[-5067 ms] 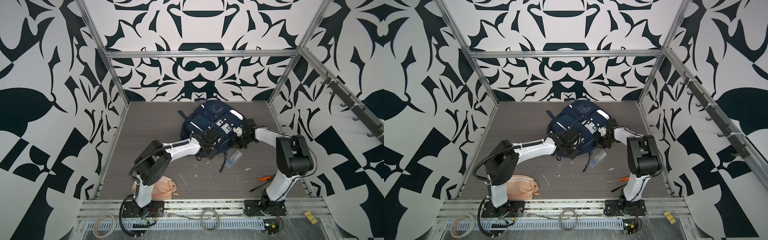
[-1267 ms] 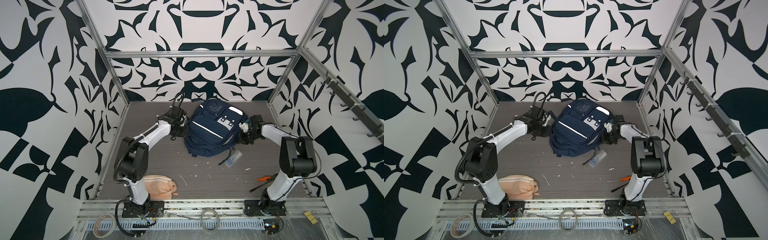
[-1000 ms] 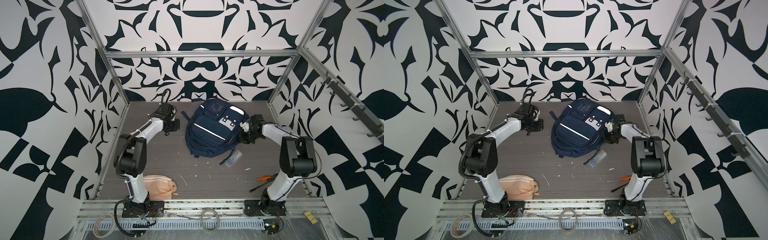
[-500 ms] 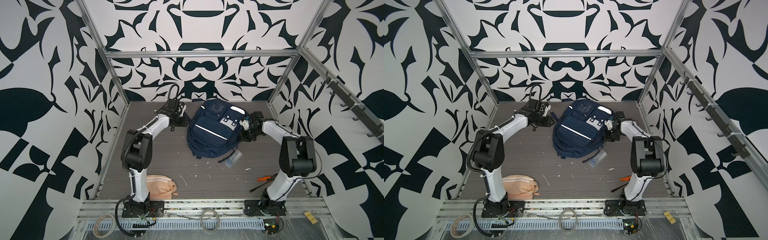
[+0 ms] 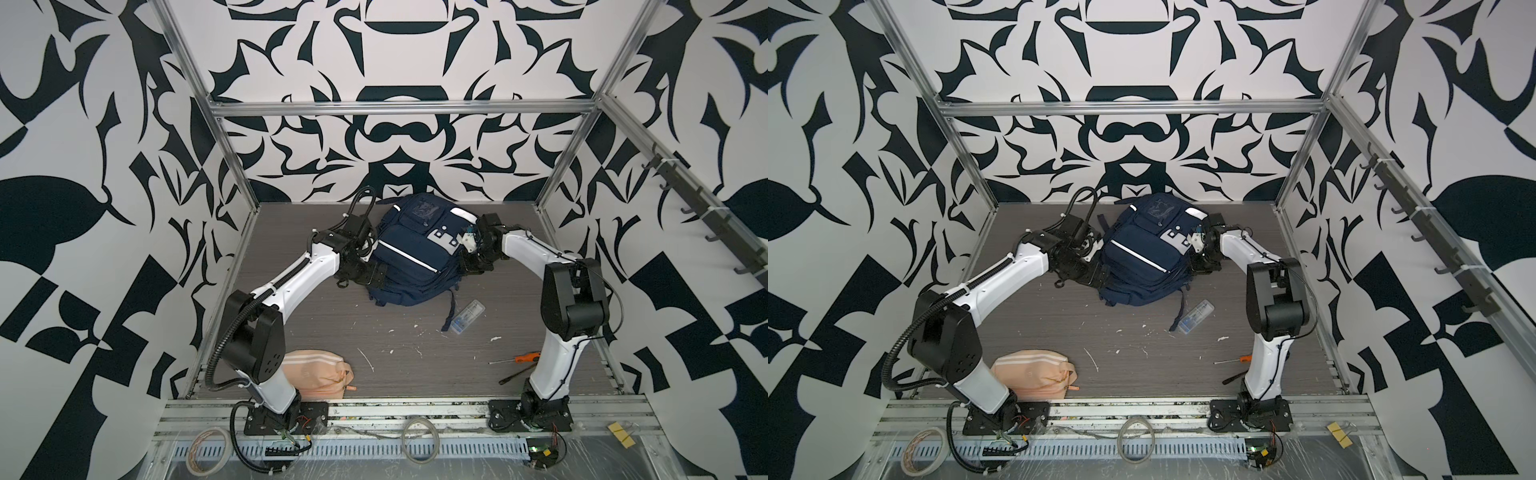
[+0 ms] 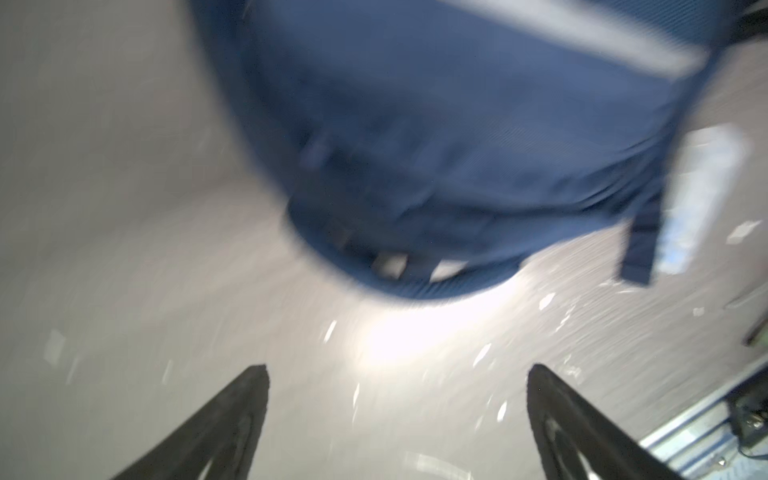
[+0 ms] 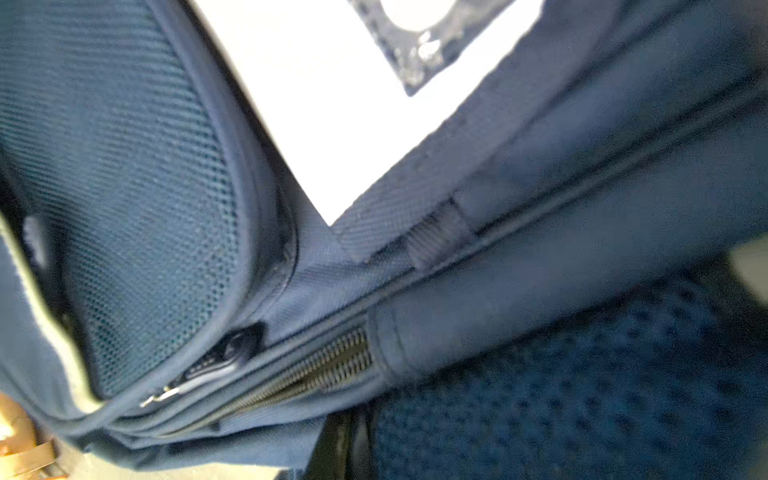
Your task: Pack the student bag
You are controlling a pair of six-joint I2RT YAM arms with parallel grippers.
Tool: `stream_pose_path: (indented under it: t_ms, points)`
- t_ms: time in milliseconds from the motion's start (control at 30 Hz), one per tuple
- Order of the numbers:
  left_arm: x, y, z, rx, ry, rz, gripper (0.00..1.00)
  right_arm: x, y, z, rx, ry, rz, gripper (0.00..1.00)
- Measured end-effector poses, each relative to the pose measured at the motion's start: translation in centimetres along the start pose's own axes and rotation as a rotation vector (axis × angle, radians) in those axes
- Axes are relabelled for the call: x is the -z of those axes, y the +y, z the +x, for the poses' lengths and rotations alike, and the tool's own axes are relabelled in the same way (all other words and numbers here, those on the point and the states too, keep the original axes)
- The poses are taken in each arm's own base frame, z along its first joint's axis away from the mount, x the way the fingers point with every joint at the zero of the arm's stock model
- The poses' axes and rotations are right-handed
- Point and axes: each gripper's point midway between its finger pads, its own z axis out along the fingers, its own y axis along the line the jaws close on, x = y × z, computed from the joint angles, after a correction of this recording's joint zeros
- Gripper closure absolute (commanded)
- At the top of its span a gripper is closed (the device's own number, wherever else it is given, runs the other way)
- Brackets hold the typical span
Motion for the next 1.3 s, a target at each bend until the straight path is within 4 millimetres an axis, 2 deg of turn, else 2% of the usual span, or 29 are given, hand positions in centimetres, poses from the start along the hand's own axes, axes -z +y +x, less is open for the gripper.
stream_pose_path:
  t_ms: [67,167,233,367,467,533,567,633,667,767,867,1000,1167,1300]
  points:
    - [0.6,0.9,2.1,0.079,0.043,-0.026,0.01,0.7,0.5,0.0,0.021,-0.008,0.007,0.36]
    - [2.0,2.1,5.2,0.215,0.072,-0.016,0.01,3.2,2.3,-0.2,0.085,-0.045,0.012,0.18]
    - [3.0,3.4,6.6,0.309,0.076,-0.020,0.01,5.0,4.5,-0.4,0.155,-0.077,0.002,0.14]
    - [3.8,5.9,8.3,0.453,0.086,-0.045,0.01,7.7,10.9,0.7,0.312,-0.121,-0.074,0.13]
    - [3.6,7.6,9.4,0.554,0.090,-0.030,0.01,8.7,18.3,3.3,0.477,-0.131,-0.276,0.13]
    - [3.5,9.5,10.0,0.660,0.078,-0.004,0.01,8.9,23.5,6.6,0.596,-0.114,-0.454,0.13]
    - [3.5,10.5,10.0,0.704,0.064,0.002,0.01,8.8,25.3,8.0,0.636,-0.097,-0.530,0.14]
    - [3.8,12.8,9.7,0.784,0.016,0.000,0.01,8.1,28.7,11.2,0.706,-0.039,-0.677,0.14]
    - [4.0,13.6,9.4,0.805,-0.008,-0.005,0.01,7.6,29.6,12.0,0.724,-0.015,-0.718,0.14]
    - [4.4,15.7,8.0,0.851,-0.080,-0.017,0.01,4.9,31.7,13.5,0.768,0.067,-0.805,0.15]
    - [4.8,17.5,6.5,0.908,-0.158,-0.011,0.00,1.2,33.8,14.5,0.823,0.142,-0.853,0.16]
    - [6.2,20.3,4.6,0.963,-0.251,-0.021,0.01,-3.1,36.4,17.4,0.911,0.247,-0.897,0.17]
    - [7.5,22.2,3.7,1.001,-0.330,-0.011,0.01,-6.1,37.9,21.6,0.965,0.356,-0.910,0.18]
    - [7.6,22.5,3.7,1.007,-0.342,-0.003,0.01,-8.1,38.9,22.6,0.988,0.382,-0.892,0.20]
